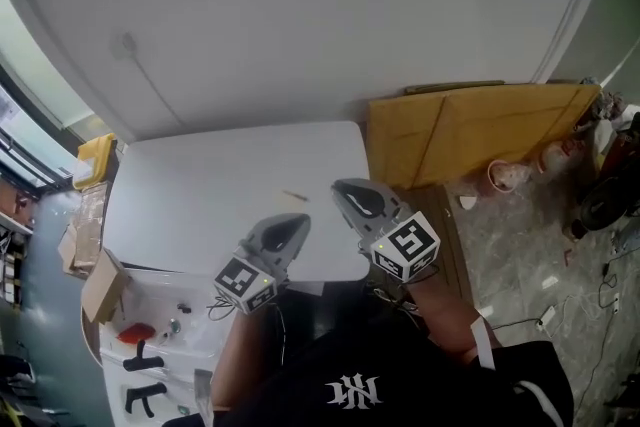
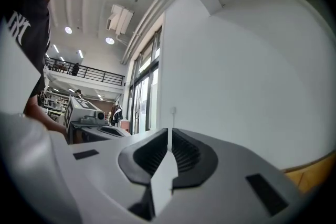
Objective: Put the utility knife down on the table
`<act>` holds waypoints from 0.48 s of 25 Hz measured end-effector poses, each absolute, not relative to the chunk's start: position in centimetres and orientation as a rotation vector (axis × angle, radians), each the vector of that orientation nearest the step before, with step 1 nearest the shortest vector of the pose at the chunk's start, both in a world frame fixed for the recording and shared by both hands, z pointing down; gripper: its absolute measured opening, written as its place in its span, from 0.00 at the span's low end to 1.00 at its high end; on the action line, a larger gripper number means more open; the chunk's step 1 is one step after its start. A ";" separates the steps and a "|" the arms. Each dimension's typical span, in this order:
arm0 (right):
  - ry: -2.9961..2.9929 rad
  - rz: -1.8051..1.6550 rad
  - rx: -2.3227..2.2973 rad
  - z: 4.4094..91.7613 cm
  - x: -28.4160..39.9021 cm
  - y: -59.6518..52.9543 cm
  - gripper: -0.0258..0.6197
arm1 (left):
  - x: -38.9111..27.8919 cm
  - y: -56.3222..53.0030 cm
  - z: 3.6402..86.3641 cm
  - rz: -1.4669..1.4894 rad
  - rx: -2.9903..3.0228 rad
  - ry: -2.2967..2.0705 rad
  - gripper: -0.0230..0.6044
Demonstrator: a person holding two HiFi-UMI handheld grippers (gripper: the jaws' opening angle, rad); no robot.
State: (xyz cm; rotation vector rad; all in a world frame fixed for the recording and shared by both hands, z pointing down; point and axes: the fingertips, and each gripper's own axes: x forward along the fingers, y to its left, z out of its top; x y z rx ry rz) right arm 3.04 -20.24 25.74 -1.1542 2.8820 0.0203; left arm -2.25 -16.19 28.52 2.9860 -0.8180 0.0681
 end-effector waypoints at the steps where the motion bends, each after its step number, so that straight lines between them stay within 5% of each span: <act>1: 2.882 0.023 -1.160 25.7 2.3 -18.7 0.07 | -3.0 -14.9 28.4 0.063 2.992 -0.808 0.05; 12: 2.943 -0.025 -1.202 28.2 -0.5 -4.0 0.07 | -5.5 -2.5 29.3 0.033 3.009 -0.739 0.05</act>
